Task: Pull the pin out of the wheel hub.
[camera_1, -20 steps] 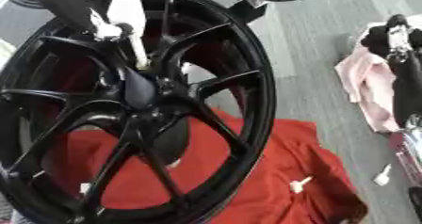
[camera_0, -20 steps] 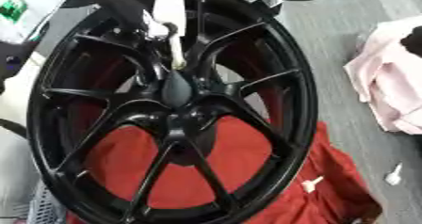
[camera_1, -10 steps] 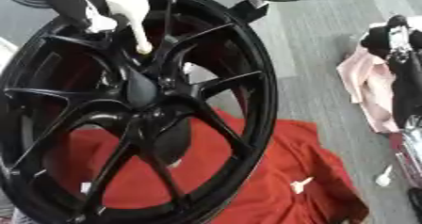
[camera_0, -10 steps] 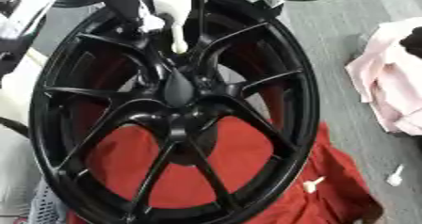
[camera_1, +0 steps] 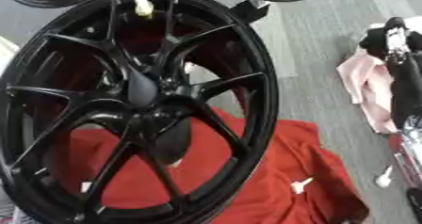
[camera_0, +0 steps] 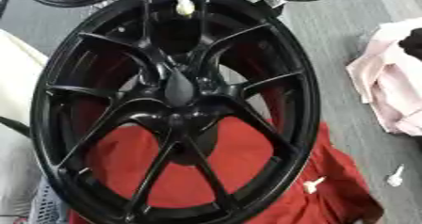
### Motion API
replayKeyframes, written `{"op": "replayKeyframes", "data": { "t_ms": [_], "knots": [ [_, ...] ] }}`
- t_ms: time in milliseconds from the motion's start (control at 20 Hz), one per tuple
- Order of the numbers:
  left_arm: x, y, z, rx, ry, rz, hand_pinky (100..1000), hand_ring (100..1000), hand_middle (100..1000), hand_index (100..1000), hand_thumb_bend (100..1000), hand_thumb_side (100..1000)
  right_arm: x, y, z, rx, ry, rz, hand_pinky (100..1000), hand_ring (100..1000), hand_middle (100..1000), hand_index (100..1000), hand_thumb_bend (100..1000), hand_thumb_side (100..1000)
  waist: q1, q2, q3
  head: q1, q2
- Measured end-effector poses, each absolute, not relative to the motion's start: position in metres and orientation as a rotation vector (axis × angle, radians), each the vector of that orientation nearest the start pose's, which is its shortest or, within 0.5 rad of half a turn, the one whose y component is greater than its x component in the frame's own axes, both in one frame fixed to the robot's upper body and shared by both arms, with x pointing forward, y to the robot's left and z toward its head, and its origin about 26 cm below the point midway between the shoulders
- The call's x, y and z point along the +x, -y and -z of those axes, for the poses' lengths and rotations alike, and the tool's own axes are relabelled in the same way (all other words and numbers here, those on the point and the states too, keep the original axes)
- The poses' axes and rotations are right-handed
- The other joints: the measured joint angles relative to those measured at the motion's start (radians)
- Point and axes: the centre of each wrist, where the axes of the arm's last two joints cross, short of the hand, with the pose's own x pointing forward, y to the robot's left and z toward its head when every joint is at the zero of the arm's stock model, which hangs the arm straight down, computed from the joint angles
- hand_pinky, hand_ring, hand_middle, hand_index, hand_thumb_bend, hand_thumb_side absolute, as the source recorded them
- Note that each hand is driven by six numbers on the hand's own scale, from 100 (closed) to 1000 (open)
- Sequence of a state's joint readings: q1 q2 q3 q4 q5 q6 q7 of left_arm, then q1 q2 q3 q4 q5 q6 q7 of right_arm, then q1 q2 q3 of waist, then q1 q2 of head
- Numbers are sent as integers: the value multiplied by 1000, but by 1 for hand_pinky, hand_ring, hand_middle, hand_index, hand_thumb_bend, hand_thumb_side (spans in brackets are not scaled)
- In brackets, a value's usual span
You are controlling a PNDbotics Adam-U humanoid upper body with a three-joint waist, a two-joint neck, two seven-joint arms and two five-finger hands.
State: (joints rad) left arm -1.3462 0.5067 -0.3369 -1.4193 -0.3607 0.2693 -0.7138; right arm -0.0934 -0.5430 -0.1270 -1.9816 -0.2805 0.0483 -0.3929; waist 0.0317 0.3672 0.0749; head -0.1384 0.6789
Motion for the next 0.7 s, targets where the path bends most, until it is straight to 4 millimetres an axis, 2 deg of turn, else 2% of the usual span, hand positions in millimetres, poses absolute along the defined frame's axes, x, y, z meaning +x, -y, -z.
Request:
{"op": "replayKeyframes", "data": {
  "t_ms": [150, 300, 500, 700],
  "knots": [
    [387, -176, -448, 626, 1869, 1388, 666, 423, 220, 474, 100, 300, 272, 343, -179, -437, 2068, 123, 822, 687, 561, 603, 100, 694, 1, -7, 10, -7, 0],
    [400, -221, -449, 679, 1873, 1173, 668, 422, 217, 477, 100, 309, 271, 346, -179, -447, 2070, 133, 823, 688, 562, 604, 100, 692, 3, -11, 20, -16, 0],
    [413, -282, -441, 744, 1842, 921, 670, 426, 220, 484, 100, 308, 270, 348, -179, -458, 2075, 143, 823, 688, 562, 605, 100, 688, 3, -19, 30, -22, 0],
    [422, -334, -420, 835, 1754, 743, 678, 436, 231, 491, 100, 300, 269, 350, -179, -469, 2077, 147, 823, 688, 563, 605, 100, 690, 2, -22, 38, -23, 0]
  ]
}}
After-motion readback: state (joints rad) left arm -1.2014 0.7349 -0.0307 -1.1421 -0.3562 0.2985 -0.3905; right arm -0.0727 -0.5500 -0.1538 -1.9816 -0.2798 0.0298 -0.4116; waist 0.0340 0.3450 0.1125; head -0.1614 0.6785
